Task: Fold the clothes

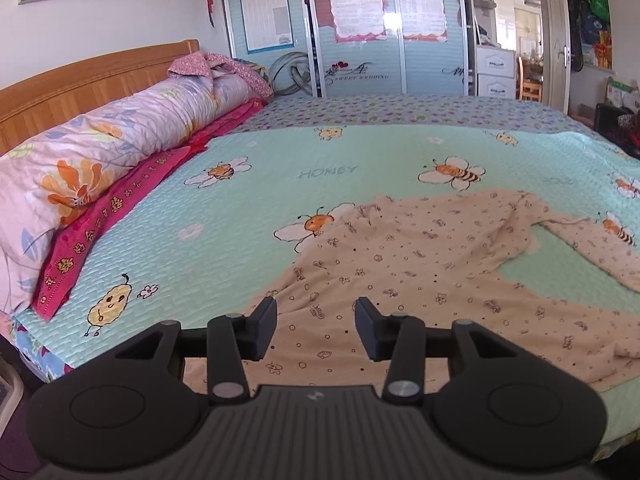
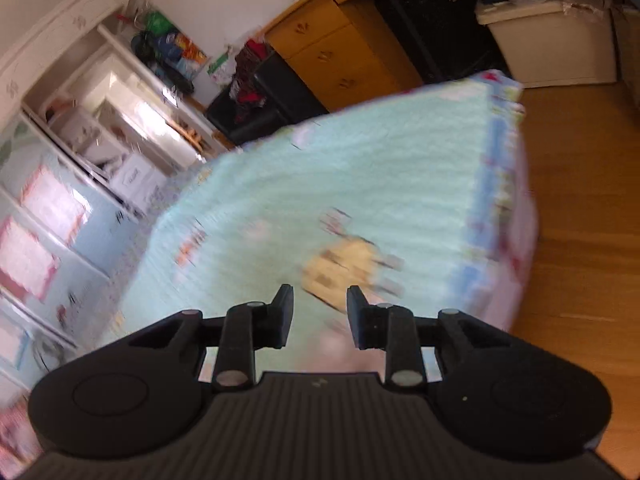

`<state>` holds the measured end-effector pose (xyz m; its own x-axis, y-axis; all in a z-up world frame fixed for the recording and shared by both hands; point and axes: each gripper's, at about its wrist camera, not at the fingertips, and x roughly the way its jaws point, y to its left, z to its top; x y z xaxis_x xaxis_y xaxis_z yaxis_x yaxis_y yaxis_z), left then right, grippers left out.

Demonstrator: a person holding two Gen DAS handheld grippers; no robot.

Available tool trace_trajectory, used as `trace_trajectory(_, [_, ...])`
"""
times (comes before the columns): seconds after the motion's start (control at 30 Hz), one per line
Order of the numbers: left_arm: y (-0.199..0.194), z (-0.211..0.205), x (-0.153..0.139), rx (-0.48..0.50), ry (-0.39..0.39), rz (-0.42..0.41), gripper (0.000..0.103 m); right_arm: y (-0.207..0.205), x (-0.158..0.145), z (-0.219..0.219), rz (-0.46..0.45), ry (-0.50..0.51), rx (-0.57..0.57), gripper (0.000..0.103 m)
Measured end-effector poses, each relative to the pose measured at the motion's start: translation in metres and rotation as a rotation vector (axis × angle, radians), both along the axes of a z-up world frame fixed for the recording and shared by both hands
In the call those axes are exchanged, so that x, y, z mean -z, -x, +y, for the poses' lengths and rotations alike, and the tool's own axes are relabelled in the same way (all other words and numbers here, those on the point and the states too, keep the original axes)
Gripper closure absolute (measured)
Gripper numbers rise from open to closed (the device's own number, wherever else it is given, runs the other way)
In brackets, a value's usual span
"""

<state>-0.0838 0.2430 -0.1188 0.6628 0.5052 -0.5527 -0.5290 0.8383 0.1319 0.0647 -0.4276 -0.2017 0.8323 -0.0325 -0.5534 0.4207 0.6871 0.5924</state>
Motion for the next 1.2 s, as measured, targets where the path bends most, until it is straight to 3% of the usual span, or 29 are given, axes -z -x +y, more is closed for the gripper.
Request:
trace_trajectory(0.13, [-0.011,-0.013,-0.001,0.041,-0.003,0.001,0.057,0.029,0.031,-0.013,0.039,0.025,-0.025,0.07])
trace_trajectory(0.23, [-0.014,-0.028,-0.004,0.079,-0.015,-0.004,0.057,0.023,0.03,-0.008,0.034,0.084,-0.074,0.07])
trace_trajectory(0.5, [-0.015,-0.035,-0.007,0.076,-0.036,0.011,0.057,-0.031,0.013,0.042,0.056,0.37,-0.362,0.07])
trace_trajectory(0.7, [-0.018,-0.036,-0.008,0.073,-0.041,0.017,0.057,-0.022,0.007,0.097,0.027,0.587,-0.656,0.07])
trace_trajectory(0.83, [-0.019,-0.04,-0.007,0.086,-0.039,0.019,0.056,-0.029,0.007,0.126,0.04,0.775,-0.752,0.069])
trace_trajectory(0.93, [-0.018,-0.04,-0.007,0.084,-0.039,0.019,0.056,-0.054,0.009,0.132,0.077,0.777,-0.804,0.07])
trace_trajectory(0.97, [-0.018,-0.04,-0.007,0.081,-0.04,0.02,0.056,-0.064,0.012,0.133,0.096,0.754,-0.833,0.074])
trace_trajectory(1.0, [-0.018,-0.04,-0.007,0.078,-0.041,0.022,0.056,-0.075,0.014,0.134,0.116,0.732,-0.863,0.1])
trace_trajectory(1.03, [-0.018,-0.039,-0.006,0.075,-0.042,0.025,0.056,-0.085,0.014,0.134,0.127,0.711,-0.873,0.103])
trace_trajectory(1.2, [-0.015,-0.036,-0.009,0.057,-0.043,0.02,0.056,-0.13,-0.018,0.12,0.06,0.629,-0.663,0.102])
